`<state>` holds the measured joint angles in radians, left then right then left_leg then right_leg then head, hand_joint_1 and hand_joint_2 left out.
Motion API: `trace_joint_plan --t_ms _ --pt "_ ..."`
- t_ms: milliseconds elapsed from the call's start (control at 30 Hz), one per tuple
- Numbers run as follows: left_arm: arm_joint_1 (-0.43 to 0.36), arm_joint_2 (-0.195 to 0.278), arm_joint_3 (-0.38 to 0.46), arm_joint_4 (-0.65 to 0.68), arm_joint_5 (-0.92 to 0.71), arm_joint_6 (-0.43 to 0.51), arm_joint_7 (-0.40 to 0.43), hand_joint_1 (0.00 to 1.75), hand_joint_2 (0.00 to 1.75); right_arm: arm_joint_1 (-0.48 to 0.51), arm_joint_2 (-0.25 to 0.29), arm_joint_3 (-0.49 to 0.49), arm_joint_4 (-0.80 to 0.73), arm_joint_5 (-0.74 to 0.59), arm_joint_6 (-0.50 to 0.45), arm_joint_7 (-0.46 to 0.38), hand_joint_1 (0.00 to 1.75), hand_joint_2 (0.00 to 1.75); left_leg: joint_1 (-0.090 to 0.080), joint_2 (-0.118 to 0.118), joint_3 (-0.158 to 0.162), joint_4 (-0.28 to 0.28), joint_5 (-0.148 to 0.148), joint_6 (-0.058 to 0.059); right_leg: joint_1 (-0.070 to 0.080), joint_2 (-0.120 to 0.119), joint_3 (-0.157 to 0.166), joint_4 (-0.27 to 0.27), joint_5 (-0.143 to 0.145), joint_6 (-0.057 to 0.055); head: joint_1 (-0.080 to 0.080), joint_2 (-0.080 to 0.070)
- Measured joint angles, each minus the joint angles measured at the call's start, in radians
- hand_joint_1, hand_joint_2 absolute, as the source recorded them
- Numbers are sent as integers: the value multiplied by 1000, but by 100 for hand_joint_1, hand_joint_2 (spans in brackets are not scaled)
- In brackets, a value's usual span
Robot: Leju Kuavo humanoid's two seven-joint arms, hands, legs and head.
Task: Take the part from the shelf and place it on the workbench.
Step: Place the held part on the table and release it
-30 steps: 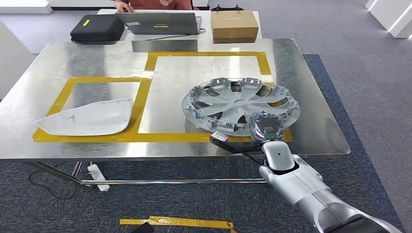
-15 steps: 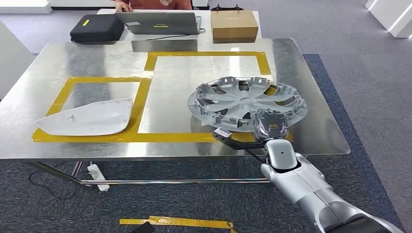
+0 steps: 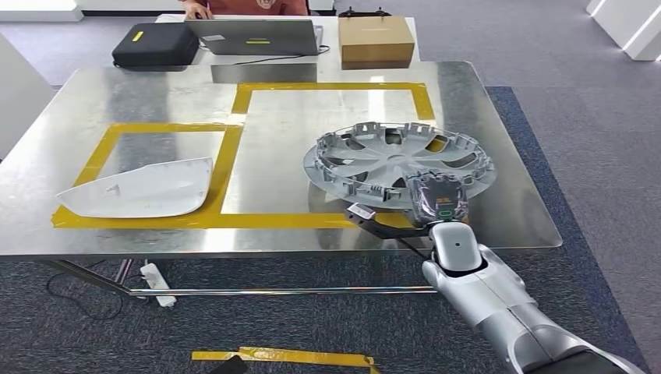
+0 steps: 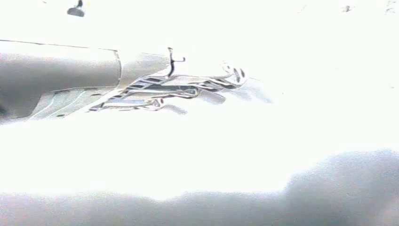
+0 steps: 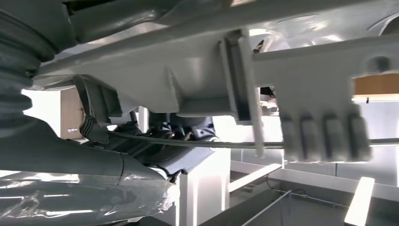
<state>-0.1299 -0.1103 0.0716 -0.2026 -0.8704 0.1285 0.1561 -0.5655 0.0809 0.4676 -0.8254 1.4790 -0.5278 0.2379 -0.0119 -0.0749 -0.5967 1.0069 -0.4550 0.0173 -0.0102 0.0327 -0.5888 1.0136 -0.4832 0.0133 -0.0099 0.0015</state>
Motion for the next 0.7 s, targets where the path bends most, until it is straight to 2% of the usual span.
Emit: trace_joint_plan --t_ms 200,333,700 --pt "0 0 -10 -2 -9 2 3 0 175 4 0 -9 -5 3 1 0 0 0 0 0 0 0 0 0 0 0 0 0 0 0 0 0" --pt "-1 0 -12 -2 -8 10 2 0 0 6 0 -11 -6 4 1 0 0 0 0 0 0 0 0 0 0 0 0 0 0 0 0 0" --pt "-4 -3 -12 -2 2 -11 24 0 0 8 5 -19 -11 -17 13 -24 0 0 0 0 0 0 0 0 0 0 0 0 0 0 0 0"
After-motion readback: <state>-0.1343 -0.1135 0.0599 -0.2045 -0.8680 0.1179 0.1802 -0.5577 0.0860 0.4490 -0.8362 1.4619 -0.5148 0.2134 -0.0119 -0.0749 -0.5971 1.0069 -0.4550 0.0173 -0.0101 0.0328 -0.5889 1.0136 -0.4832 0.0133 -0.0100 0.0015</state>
